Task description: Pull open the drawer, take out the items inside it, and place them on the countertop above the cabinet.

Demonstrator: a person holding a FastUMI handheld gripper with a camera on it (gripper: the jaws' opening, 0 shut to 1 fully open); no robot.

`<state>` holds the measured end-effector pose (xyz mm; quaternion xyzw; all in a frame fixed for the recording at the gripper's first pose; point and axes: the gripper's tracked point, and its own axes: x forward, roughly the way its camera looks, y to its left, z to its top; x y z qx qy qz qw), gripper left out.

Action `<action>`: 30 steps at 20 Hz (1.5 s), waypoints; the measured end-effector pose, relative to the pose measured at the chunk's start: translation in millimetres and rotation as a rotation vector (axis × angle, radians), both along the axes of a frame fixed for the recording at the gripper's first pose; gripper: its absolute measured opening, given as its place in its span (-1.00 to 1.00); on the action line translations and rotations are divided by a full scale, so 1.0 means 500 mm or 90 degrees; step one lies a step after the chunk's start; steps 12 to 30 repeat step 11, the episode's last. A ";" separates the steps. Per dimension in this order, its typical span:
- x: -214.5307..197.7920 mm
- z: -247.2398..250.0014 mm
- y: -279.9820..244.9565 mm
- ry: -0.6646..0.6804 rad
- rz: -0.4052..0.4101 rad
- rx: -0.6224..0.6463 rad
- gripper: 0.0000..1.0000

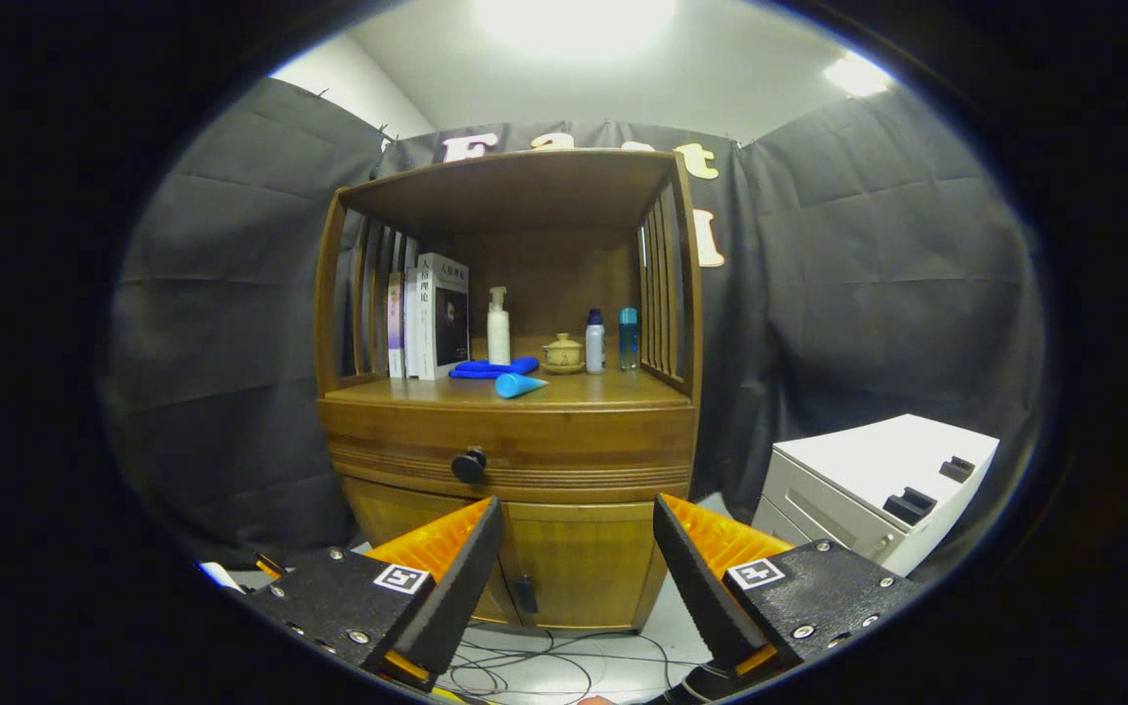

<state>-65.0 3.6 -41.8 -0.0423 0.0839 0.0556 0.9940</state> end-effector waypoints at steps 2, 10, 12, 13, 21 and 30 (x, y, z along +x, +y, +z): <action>-0.012 0.008 -0.007 -0.015 -0.001 0.006 0.90; -0.026 0.009 -0.010 -0.032 -0.004 0.022 0.89; -0.022 0.010 -0.012 -0.033 -0.008 0.023 0.89; -0.022 0.010 -0.012 -0.033 -0.008 0.023 0.89; -0.022 0.010 -0.012 -0.033 -0.008 0.023 0.89; -0.022 0.010 -0.012 -0.033 -0.008 0.023 0.89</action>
